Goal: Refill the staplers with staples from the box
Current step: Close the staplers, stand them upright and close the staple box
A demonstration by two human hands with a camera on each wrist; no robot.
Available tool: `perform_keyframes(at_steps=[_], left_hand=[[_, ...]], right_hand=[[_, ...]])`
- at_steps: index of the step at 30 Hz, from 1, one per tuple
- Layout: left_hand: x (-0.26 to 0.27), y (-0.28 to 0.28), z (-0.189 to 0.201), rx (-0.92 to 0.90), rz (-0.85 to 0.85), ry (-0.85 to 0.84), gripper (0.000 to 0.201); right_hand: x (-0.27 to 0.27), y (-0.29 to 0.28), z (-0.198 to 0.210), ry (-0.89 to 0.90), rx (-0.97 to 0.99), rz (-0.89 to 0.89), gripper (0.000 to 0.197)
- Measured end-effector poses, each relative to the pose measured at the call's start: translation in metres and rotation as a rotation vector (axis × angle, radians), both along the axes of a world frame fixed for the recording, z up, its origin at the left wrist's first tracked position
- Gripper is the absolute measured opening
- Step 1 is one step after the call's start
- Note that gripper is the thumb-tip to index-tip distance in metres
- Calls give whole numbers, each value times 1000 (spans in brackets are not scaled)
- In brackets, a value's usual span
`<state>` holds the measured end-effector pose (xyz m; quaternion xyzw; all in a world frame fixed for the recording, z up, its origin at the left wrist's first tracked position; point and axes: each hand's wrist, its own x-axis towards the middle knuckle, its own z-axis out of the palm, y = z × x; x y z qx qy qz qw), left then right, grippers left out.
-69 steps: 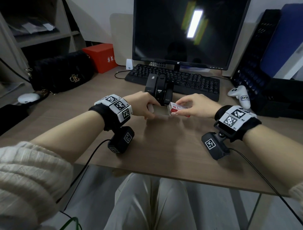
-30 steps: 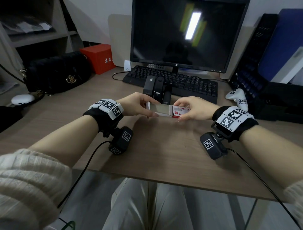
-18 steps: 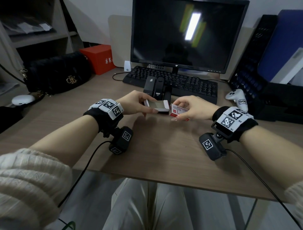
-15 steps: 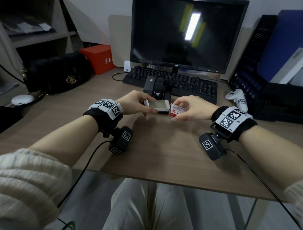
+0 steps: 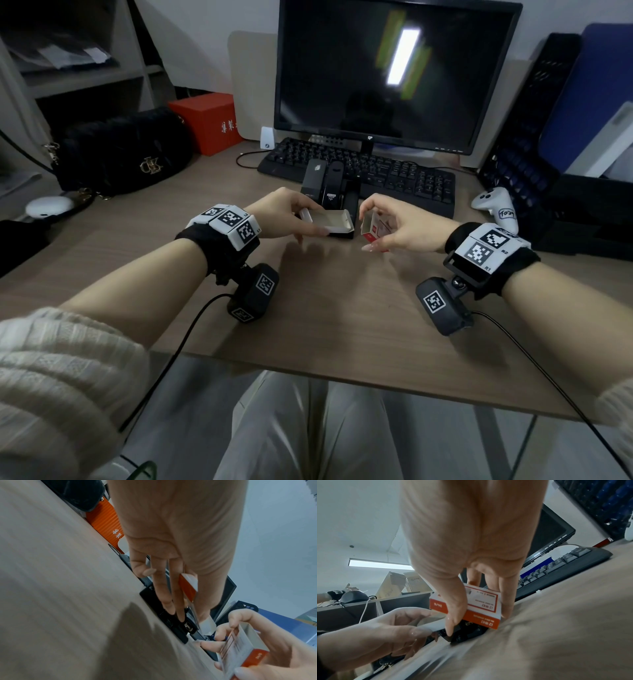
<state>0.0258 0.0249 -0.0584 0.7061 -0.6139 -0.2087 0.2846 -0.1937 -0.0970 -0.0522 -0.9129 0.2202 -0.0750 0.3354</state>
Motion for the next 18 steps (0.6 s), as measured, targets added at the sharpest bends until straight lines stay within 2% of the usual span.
perform_keyframes(at_steps=[7,12,18], left_hand=[[-1,1,2,-7,-11,71,52],[-3,4,6,-39,3,172,43],[-6,5,7,-53,2,225,45]], right_hand=[[0,1,-1,-13,41,19,52],[-1,2,1,41,-83,-74,48],[-1,5,3,36,-41,-125,54]])
